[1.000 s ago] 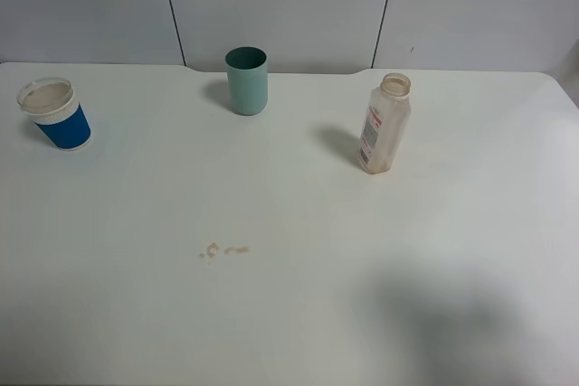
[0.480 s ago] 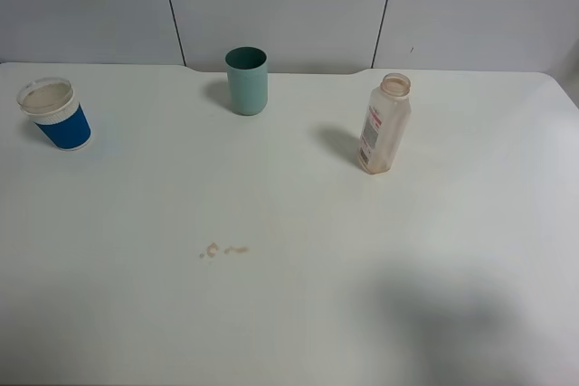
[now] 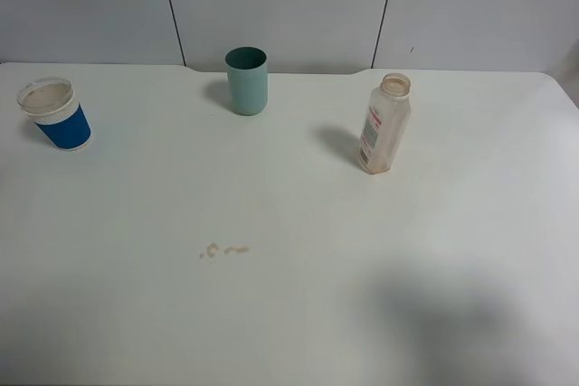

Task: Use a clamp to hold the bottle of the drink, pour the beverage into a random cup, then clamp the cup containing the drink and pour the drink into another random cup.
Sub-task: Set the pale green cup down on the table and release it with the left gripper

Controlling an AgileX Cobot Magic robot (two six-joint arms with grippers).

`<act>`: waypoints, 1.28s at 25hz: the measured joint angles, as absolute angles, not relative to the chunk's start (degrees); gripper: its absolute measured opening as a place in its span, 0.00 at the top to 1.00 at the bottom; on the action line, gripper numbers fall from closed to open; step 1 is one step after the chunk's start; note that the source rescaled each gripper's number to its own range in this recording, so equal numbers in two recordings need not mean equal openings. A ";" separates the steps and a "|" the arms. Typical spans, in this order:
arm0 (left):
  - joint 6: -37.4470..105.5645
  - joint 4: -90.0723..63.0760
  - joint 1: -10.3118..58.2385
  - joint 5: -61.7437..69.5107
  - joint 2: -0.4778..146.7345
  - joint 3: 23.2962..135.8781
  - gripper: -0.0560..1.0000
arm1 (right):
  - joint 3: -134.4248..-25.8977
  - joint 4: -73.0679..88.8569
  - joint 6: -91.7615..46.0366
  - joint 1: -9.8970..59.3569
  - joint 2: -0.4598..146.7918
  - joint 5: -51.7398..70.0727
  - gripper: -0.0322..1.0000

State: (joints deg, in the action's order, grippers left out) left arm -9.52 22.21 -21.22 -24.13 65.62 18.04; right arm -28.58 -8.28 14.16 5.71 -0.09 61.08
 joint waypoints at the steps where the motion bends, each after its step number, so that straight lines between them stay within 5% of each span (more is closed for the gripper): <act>1: -9.52 21.82 -21.22 -25.11 65.62 17.29 0.94 | -28.58 -8.28 14.16 5.71 -0.09 61.08 0.00; 14: -7.46 20.68 -20.57 -37.19 70.09 9.17 0.94 | -28.58 -8.28 14.16 5.71 -0.09 61.08 0.00; 32: -3.64 17.96 -6.33 -68.37 101.54 8.18 0.94 | -28.58 -8.28 14.16 5.71 -0.09 61.08 0.00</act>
